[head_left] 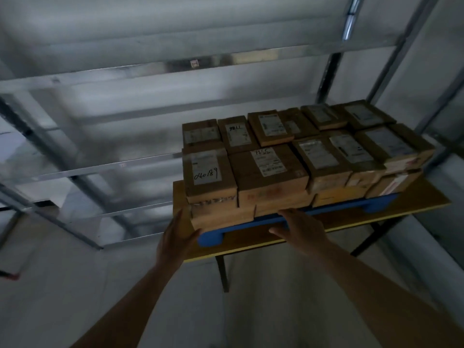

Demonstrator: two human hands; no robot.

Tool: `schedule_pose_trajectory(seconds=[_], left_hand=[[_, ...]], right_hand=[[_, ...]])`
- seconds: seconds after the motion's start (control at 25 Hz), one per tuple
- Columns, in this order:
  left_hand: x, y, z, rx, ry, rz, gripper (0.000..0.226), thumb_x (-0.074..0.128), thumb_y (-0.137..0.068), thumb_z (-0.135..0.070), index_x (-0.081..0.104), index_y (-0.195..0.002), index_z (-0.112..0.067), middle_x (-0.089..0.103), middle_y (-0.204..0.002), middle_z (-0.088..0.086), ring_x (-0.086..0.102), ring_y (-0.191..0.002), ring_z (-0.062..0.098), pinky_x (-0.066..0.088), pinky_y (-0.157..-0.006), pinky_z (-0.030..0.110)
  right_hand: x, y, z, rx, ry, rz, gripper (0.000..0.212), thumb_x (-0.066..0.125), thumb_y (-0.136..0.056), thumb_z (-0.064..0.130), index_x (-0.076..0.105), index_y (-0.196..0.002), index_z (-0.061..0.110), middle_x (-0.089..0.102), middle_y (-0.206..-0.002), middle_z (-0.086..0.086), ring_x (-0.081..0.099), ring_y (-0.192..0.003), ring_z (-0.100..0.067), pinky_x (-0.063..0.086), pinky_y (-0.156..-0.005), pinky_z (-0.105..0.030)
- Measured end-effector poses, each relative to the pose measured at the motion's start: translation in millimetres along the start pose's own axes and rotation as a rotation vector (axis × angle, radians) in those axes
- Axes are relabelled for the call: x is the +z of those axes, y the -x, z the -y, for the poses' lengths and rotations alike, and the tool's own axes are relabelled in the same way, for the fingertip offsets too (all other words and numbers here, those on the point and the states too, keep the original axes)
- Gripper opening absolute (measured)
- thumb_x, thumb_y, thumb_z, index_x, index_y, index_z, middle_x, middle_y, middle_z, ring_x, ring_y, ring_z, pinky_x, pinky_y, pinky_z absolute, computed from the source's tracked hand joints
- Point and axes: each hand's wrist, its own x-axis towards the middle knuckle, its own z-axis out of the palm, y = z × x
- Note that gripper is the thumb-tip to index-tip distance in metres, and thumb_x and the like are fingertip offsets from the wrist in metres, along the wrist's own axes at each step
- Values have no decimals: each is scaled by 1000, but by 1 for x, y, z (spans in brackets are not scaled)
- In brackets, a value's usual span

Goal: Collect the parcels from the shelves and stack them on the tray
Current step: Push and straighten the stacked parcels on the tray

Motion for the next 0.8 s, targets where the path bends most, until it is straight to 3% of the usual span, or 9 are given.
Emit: schedule_pose_trajectory(seconds=[0.2, 0.4, 0.52, 0.8], left_hand=[[18, -33, 33, 21, -3, 60, 83, 63, -81, -65, 32, -150, -30, 54, -139, 7, 52, -124, 31, 49, -87, 44], [39, -59, 54, 87, 4, 107, 91, 47, -68, -83, 37, -146, -37, 61, -128, 3, 58, -114, 28, 55, -84, 45], [49, -67, 64, 116, 38, 110, 88, 48, -69, -85, 44, -141, -34, 65, -118, 2, 62, -106, 24, 57, -80, 45], [53, -77, 75, 214, 66, 99, 79, 48, -76, -78, 52, -135, -27, 67, -106, -6, 65, -93, 12, 53, -68, 23]], right_hand=[[52, -15, 25, 111, 12, -49, 70, 46, -91, 72, 49, -140, 23, 58, -135, 0, 56, -123, -21, 49, -94, -38], [85, -37, 36, 163, 4, -67, 68, 45, -90, 73, 53, -134, 22, 61, -131, -2, 57, -121, -25, 50, -92, -40], [93, -45, 38, 171, 3, -95, 63, 47, -91, 71, 55, -128, 21, 63, -124, -1, 60, -115, -24, 50, -87, -38], [98, -57, 49, 207, -57, -108, 59, 47, -92, 69, 57, -122, 20, 63, -123, -2, 60, -112, -26, 47, -82, -38]])
